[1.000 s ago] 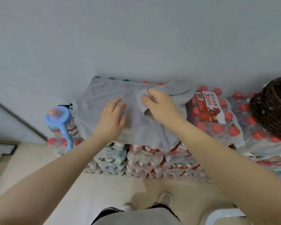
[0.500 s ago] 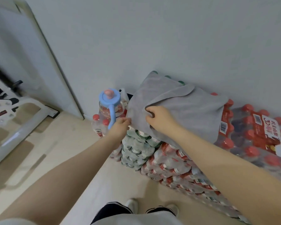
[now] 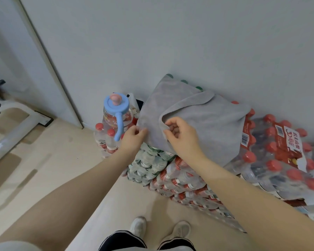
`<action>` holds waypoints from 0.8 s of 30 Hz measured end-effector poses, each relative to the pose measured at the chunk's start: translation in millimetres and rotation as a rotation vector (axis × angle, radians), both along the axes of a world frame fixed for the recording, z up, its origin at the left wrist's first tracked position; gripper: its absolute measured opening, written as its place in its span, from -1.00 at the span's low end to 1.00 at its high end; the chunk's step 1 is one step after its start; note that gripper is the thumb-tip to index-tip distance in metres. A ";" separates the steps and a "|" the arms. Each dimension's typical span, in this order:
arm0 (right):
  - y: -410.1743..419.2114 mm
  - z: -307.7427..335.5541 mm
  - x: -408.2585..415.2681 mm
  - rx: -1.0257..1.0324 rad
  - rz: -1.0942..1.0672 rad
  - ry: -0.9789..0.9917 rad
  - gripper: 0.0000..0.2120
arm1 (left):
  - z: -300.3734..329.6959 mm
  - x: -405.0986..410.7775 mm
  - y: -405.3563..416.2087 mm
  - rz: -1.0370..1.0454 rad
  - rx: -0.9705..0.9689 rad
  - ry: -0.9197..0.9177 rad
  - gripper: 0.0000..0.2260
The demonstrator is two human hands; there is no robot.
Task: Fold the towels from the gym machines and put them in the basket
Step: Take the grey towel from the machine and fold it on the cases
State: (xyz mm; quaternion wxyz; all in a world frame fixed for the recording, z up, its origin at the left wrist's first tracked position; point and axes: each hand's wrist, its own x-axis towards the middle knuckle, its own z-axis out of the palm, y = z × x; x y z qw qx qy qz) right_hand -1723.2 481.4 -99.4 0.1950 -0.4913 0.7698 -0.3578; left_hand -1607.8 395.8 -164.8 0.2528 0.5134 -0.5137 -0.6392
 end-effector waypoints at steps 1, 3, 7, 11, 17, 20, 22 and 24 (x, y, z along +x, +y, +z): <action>1.3 2.0 0.6 -0.037 -0.021 0.023 -0.92 | 6.4 -0.4 4.9 0.007 -0.079 0.041 -0.78; 3.2 5.9 0.5 -0.104 -0.037 0.065 -0.95 | 23.8 -1.6 16.1 -0.015 -0.211 0.124 -0.81; 7.7 11.9 3.3 -0.214 -0.010 0.115 -0.94 | 49.8 -3.1 32.6 -0.087 -0.315 0.196 -0.86; 13.4 9.5 7.5 -0.254 -0.003 0.151 -0.88 | 62.6 -4.0 42.1 -0.127 -0.273 0.269 -0.82; 22.6 6.6 8.5 -0.259 -0.036 0.136 -0.86 | 63.8 -5.8 46.9 -0.082 -0.148 0.304 -0.83; 25.5 4.2 11.2 -0.253 -0.028 0.140 -0.85 | 69.1 -9.3 47.3 -0.089 -0.056 0.348 -0.82; 26.3 3.9 12.2 -0.248 -0.028 0.154 -0.84 | 73.5 -10.0 48.6 -0.100 -0.011 0.383 -0.79; 26.8 5.0 12.5 -0.246 -0.043 0.145 -0.83 | 76.5 -8.7 50.1 -0.133 0.014 0.409 -0.77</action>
